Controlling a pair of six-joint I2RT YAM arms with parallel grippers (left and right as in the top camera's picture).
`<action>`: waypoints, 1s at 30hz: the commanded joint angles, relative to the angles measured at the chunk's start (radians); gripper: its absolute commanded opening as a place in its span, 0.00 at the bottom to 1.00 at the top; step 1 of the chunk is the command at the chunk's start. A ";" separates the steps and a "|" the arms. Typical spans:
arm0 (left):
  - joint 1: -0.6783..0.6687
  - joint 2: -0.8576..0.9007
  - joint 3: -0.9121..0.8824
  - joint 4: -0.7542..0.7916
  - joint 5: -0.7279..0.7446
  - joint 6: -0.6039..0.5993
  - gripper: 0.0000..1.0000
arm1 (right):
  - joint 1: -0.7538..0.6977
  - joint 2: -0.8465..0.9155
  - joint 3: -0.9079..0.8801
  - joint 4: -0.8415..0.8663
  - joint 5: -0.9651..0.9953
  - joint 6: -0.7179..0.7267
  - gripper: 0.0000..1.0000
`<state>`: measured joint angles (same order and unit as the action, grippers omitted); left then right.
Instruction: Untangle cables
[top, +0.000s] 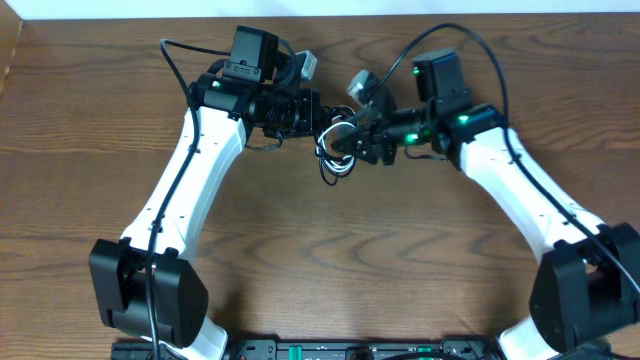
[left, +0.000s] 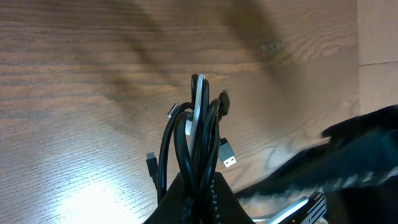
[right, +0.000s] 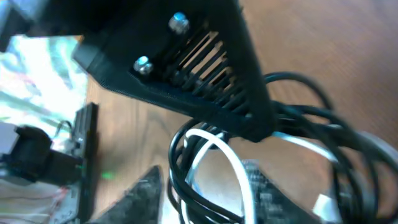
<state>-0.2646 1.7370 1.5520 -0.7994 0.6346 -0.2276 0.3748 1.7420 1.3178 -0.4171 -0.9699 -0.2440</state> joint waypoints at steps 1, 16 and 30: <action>0.000 -0.025 -0.004 0.005 -0.037 -0.012 0.08 | 0.003 0.024 0.010 0.002 -0.020 -0.003 0.19; 0.000 -0.025 -0.004 0.005 -0.333 -0.156 0.07 | -0.260 -0.085 0.010 0.025 -0.008 0.343 0.01; -0.006 -0.025 -0.004 0.008 -0.329 -0.234 0.07 | -0.221 -0.087 0.010 0.000 0.118 0.336 0.20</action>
<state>-0.2672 1.7370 1.5520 -0.7959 0.3111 -0.4274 0.0998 1.6630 1.3182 -0.4271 -0.8364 0.1448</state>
